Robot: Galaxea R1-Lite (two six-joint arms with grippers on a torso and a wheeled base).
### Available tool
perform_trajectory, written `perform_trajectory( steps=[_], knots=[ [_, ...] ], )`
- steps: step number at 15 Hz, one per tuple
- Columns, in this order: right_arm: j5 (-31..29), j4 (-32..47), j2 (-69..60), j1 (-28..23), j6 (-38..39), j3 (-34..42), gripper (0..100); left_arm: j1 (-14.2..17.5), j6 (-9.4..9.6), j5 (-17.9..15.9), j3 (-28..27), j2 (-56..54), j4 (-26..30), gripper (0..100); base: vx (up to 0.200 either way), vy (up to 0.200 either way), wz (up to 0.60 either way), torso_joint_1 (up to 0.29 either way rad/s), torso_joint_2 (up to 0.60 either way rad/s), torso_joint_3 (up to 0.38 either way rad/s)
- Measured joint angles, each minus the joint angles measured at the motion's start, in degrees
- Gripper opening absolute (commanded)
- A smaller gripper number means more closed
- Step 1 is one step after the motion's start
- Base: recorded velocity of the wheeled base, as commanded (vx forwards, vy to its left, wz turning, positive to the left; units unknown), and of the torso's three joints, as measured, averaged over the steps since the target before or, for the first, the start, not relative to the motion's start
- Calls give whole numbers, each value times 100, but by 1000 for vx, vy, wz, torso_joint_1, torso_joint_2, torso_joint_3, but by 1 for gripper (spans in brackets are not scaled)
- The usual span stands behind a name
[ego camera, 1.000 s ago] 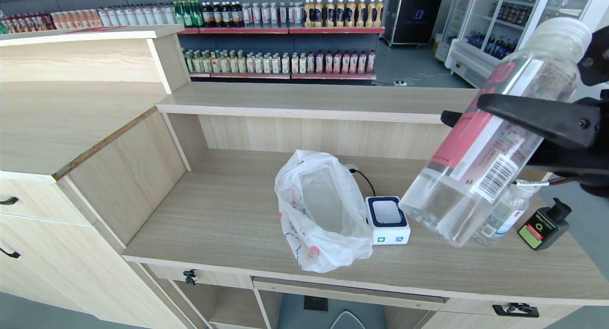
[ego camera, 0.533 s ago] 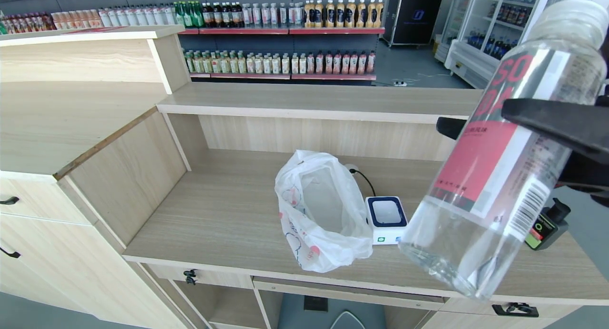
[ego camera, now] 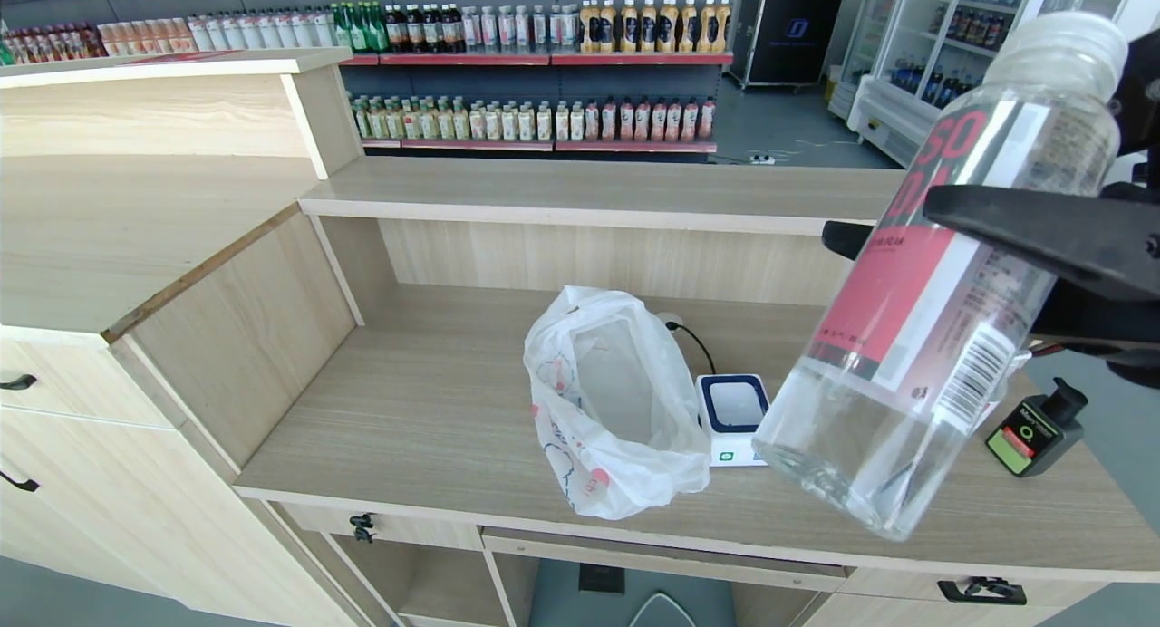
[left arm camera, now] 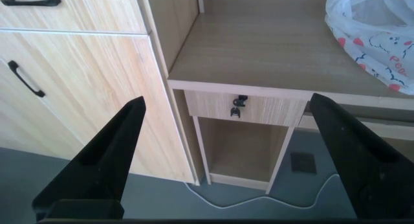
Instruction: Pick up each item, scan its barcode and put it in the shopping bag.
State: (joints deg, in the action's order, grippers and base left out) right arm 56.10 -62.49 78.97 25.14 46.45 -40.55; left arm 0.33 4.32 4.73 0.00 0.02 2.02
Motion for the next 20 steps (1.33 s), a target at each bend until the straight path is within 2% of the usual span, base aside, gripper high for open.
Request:
perform_trajectory(
  steps=[4,8,11,14,17,20],
  knots=[
    [-2,0,46,-20,-107,11,0,-2,0,-2,0,0,0,100,0,0,0,0,0,0],
    [-62,-40,438,-190,-1262,4,0,-2,0,0,0,0,-2,100,0,0,0,0,0,0],
    [-279,-189,870,-594,-1855,-212,0,-2,0,0,0,0,-2,100,0,0,0,0,0,0],
    [-300,-293,1306,-1204,-2836,-452,0,-2,0,0,0,0,-2,100,0,0,0,0,0,0],
    [-369,-310,1557,-1604,-3312,-374,0,-4,0,-2,0,0,0,100,0,0,0,0,0,0],
    [-500,-484,1760,-1718,-3600,-193,0,-2,-2,0,0,0,0,100,0,0,0,0,0,0]
  ],
)
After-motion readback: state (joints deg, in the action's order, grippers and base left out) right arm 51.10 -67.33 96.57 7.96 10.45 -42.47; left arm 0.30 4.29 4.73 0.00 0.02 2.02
